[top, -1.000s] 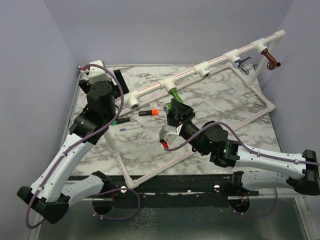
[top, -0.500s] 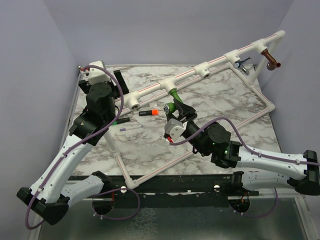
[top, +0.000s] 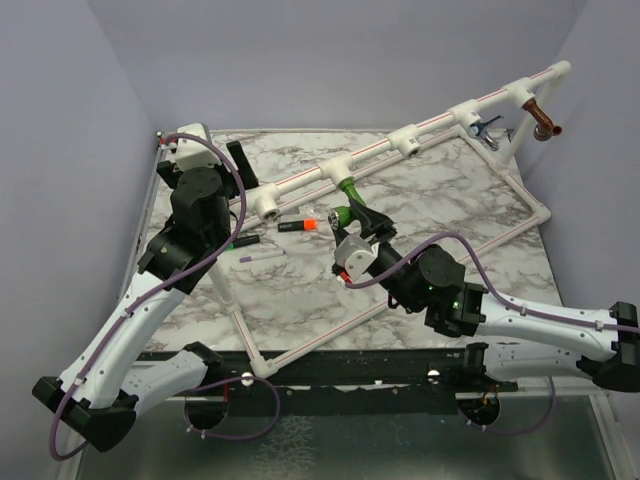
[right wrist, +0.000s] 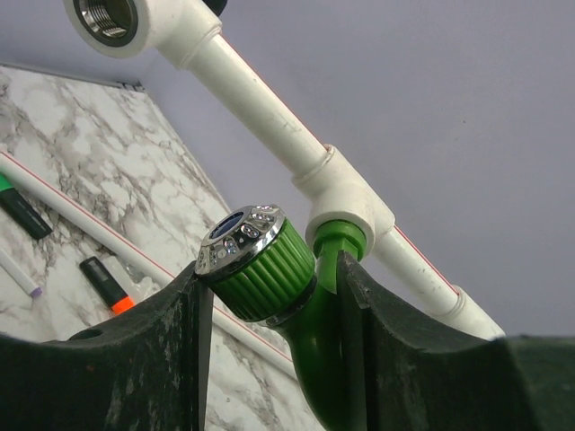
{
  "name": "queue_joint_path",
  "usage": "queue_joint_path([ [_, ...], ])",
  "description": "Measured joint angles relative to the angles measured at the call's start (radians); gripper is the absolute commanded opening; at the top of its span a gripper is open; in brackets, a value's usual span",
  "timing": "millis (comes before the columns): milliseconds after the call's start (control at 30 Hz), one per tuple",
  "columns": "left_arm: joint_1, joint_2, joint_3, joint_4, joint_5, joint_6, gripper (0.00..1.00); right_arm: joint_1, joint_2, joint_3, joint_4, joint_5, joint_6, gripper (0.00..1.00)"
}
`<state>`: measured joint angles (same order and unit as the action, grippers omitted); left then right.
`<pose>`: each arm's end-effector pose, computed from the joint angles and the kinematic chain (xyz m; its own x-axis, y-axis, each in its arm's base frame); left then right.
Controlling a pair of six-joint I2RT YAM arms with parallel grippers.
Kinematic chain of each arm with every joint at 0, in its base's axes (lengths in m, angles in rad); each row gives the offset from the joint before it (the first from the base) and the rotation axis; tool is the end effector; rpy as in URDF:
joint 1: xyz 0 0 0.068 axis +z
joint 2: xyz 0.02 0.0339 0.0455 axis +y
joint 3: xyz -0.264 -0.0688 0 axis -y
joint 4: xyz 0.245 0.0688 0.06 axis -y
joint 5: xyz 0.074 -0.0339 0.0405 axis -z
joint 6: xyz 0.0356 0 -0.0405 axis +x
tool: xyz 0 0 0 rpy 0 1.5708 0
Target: Install the water faucets
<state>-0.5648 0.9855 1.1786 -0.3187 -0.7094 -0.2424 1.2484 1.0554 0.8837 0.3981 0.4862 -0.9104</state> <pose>0.1841 -0.0892 0.4268 -0.0692 -0.1718 -0.9827 -0.1611 0.9741 -0.1589 0.0932 0.2265 0.3841 0.5919 -0.4317 -0.6806 -0.3697 0.6049 -0.7053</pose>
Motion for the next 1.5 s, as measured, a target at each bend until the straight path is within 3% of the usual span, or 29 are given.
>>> queue_joint_path([
  [67, 0.0, -0.001, -0.001, 0.001, 0.001, 0.0, 0.99, 0.0, -0.002, 0.002, -0.011, -0.001, 0.0, 0.17],
  [200, 0.0, -0.001, -0.001, 0.001, 0.004, -0.003, 0.99, 0.0, -0.011, 0.014, -0.053, -0.009, 0.0, 0.48],
  [267, -0.001, 0.0, -0.001, 0.0, 0.006, -0.004, 0.99, -0.001, -0.016, 0.025, -0.085, -0.015, 0.0, 0.59],
  [433, 0.0, 0.01, 0.005, -0.012, 0.007, -0.011, 0.99, -0.015, -0.023, 0.073, -0.185, -0.013, 0.086, 0.79],
  [633, 0.0, 0.021, 0.021, -0.038, 0.008, -0.025, 0.99, -0.029, -0.045, 0.146, -0.341, -0.002, 0.24, 0.94],
  [800, 0.0, 0.036, 0.04, -0.058, 0.006, -0.027, 0.99, -0.028, -0.091, 0.205, -0.452, -0.004, 0.269, 0.99],
  [1067, 0.0, 0.068, 0.08, -0.115, -0.002, -0.02, 0.99, -0.029, -0.213, 0.301, -0.473, 0.05, 0.294, 1.0],
  [1500, -0.001, 0.17, 0.2, -0.24, -0.04, 0.04, 0.99, -0.029, -0.364, 0.188, -0.584, 0.268, 0.372, 1.0],
])
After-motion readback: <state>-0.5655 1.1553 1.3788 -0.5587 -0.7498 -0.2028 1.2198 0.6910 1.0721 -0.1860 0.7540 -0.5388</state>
